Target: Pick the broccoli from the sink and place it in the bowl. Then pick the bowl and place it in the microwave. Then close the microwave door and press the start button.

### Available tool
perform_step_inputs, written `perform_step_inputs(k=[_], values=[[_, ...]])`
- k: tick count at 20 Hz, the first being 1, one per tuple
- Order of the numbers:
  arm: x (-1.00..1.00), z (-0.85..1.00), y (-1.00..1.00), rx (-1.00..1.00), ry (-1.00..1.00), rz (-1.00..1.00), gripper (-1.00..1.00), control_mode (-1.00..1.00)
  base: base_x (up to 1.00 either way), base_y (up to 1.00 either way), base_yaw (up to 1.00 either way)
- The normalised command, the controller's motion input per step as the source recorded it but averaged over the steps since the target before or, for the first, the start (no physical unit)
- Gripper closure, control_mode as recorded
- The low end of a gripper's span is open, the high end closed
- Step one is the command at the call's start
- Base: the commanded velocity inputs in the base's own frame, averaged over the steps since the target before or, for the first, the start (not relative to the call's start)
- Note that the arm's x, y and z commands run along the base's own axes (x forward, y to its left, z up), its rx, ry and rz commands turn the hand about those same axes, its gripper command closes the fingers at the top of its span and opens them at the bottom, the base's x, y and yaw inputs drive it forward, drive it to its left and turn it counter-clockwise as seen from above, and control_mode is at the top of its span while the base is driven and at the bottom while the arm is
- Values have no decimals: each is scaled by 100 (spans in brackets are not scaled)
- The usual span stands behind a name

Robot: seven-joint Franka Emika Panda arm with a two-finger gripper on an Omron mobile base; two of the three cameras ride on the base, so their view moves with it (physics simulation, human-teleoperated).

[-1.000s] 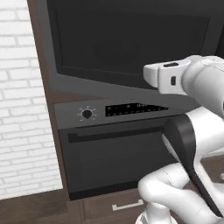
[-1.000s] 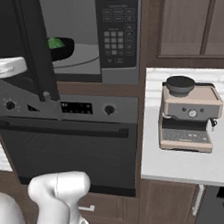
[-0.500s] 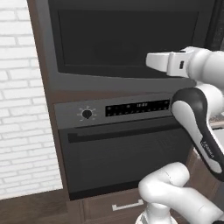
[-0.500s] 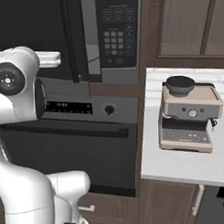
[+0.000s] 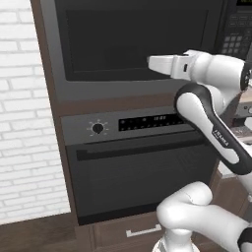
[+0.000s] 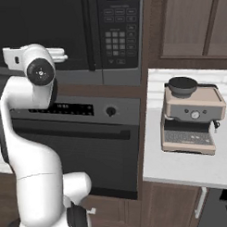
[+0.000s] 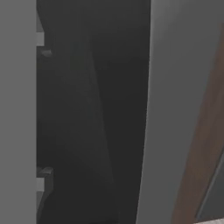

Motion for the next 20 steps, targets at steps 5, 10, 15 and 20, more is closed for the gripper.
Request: perform_step_inputs(k=[5, 10, 15, 20], values=[[56, -16, 14, 0, 3, 10, -100, -100, 0, 0, 0], [17, -22, 3, 1, 1, 6, -100, -100, 0, 0, 0], [-97, 0, 1, 0, -4, 3, -100, -100, 0, 0, 0], [-97, 0, -50, 0, -9, 5, -100, -100, 0, 0, 0]])
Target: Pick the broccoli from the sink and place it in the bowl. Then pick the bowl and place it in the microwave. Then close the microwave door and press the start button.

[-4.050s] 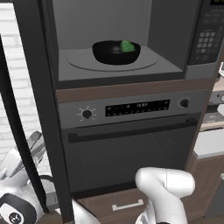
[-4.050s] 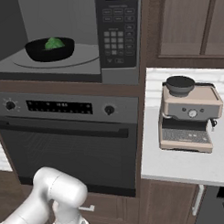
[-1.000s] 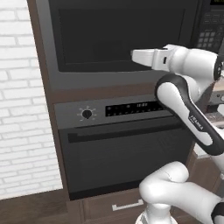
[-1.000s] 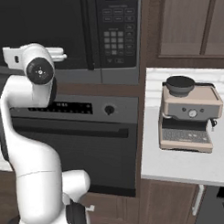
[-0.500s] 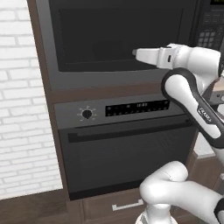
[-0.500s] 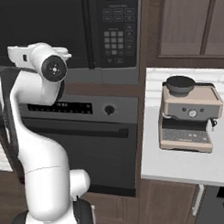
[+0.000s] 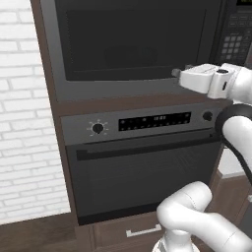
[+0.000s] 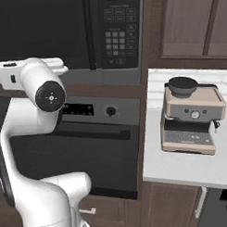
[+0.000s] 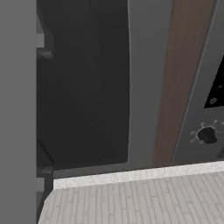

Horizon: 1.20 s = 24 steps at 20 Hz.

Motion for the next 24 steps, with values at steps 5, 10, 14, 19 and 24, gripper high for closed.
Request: perform_step_inputs(k=[5, 10, 14, 19, 24], values=[[-47, 0, -86, 0, -14, 11, -100, -100, 0, 0, 0], [-39, 0, -90, 3, -11, 14, -100, -100, 0, 0, 0], [-35, 0, -65, 16, -1, 7, -100, -100, 0, 0, 0], [2, -11, -47, 21, 0, 15, -100, -100, 0, 0, 0], [48, -9, -7, 3, -1, 2, -100, -100, 0, 0, 0]])
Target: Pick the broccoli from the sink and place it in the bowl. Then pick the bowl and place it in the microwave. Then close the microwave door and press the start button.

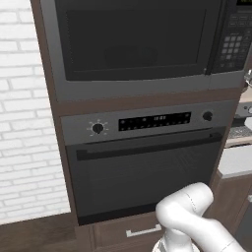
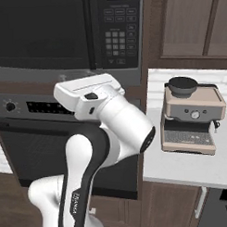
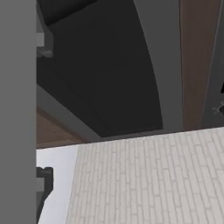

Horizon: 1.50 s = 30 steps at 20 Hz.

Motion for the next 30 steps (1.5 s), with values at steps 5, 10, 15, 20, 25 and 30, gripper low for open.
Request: perform_step_inputs(k=[5, 10, 15, 20, 25, 30], values=[[44, 0, -9, -2, -8, -1, -100, -100, 0, 0, 0], [0, 0, -47, 3, -7, 0, -100, -100, 0, 0, 0], [-35, 5, -21, 32, 25, 0, -100, -100, 0, 0, 0], [-13, -1, 2, 37, 33, 4, -100, -100, 0, 0, 0], [3, -8, 10, 38, 34, 9, -100, -100, 0, 0, 0], [0, -11, 1, 40, 36, 13, -100, -100, 0, 0, 0]])
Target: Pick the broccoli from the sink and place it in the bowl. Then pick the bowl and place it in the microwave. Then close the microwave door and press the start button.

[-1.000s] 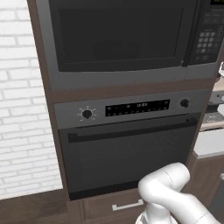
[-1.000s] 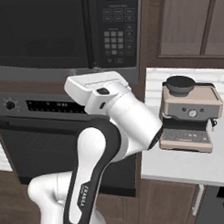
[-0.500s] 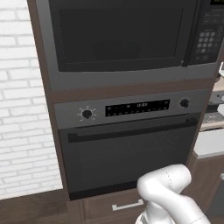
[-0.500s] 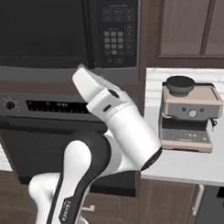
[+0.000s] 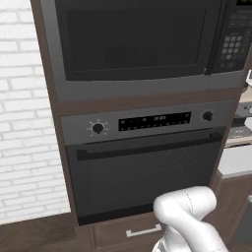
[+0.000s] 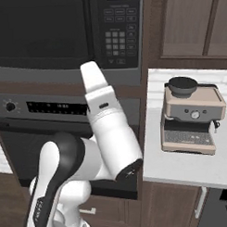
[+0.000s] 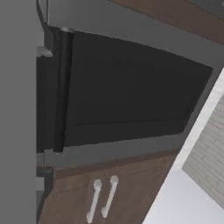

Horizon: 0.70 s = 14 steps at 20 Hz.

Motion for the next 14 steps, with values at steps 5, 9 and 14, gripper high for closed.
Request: perform_step_inputs(k=[5, 9, 14], values=[[-10, -36, 0, 33, 26, 17, -100, -100, 0, 0, 0], [17, -3, -8, 39, 31, 18, -100, -100, 0, 0, 0], [73, -2, -35, 36, 34, 27, -100, -100, 0, 0, 0]])
